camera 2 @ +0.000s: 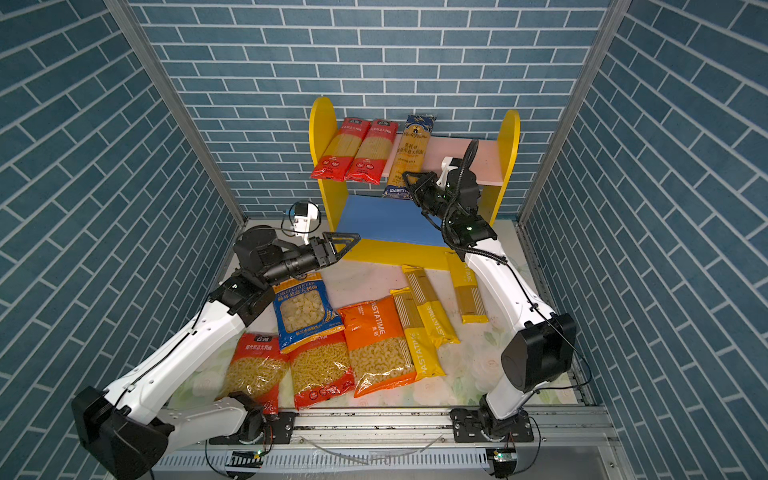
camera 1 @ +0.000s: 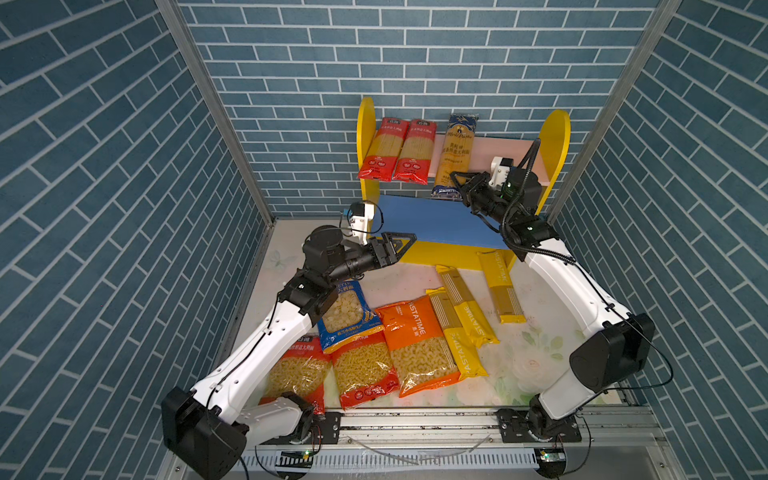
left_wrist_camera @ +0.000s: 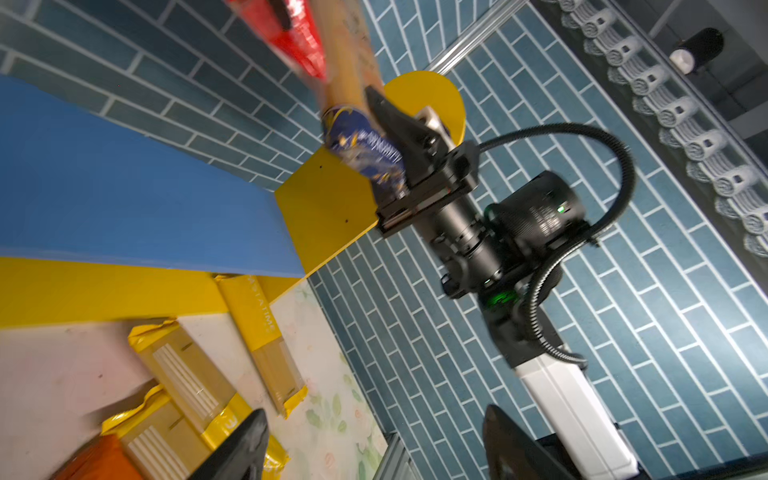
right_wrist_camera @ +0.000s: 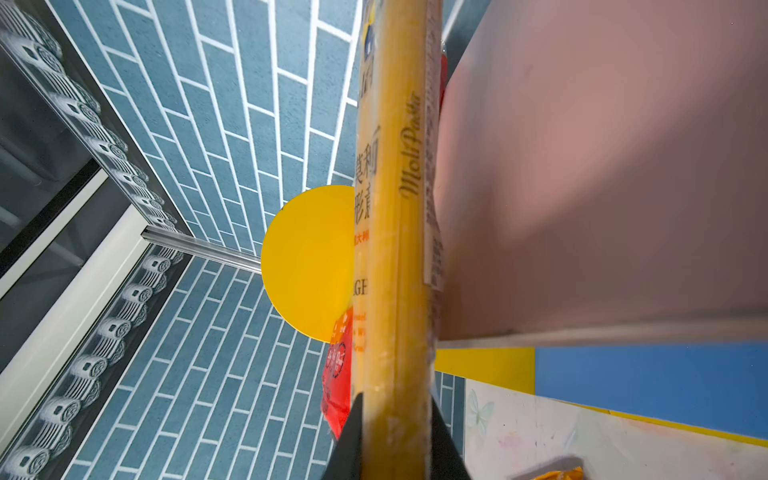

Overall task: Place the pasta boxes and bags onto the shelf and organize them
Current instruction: 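Raise the Molti Pasta pack onto the pink board beside the red packs, then open the right gripper, leaving the Molti Pasta pack standing on the board, then lower both grippers toward the tan-and-yellow spaghetti packs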

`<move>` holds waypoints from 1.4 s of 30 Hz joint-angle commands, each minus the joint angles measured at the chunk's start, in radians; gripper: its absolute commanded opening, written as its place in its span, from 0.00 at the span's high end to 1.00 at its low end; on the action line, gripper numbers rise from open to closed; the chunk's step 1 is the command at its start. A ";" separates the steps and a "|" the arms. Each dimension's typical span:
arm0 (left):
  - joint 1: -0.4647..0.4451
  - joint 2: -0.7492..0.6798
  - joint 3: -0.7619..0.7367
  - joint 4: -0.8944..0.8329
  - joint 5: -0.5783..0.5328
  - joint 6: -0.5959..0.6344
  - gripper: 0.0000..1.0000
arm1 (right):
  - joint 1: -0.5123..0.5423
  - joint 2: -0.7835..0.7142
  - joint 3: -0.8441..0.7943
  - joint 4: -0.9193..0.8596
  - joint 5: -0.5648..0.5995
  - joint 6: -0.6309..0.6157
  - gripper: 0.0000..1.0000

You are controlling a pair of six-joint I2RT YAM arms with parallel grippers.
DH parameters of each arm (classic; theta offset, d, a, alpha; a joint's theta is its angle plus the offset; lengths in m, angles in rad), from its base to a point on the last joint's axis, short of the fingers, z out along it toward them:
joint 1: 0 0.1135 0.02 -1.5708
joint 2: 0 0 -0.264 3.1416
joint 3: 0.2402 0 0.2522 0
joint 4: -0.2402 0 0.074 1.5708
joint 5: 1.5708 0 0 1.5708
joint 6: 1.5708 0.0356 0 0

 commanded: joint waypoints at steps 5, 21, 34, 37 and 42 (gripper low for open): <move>0.004 -0.126 -0.162 -0.008 -0.050 -0.009 0.18 | -0.001 0.065 0.169 0.089 0.048 0.050 1.00; 0.004 -0.140 -0.247 0.062 -0.058 -0.056 0.18 | -0.003 0.096 0.278 -0.048 -0.010 -0.004 0.53; 0.001 -0.144 -0.288 0.041 -0.074 -0.045 0.18 | -0.022 -0.137 0.005 -0.173 -0.064 -0.135 0.33; -0.023 -0.154 -0.279 -0.032 -0.117 0.010 0.18 | -0.022 -0.226 -0.127 -0.172 -0.067 -0.151 0.33; -0.146 -0.131 -0.252 -0.166 -0.244 0.139 0.18 | -0.021 -0.404 -0.352 -0.190 -0.059 -0.198 0.34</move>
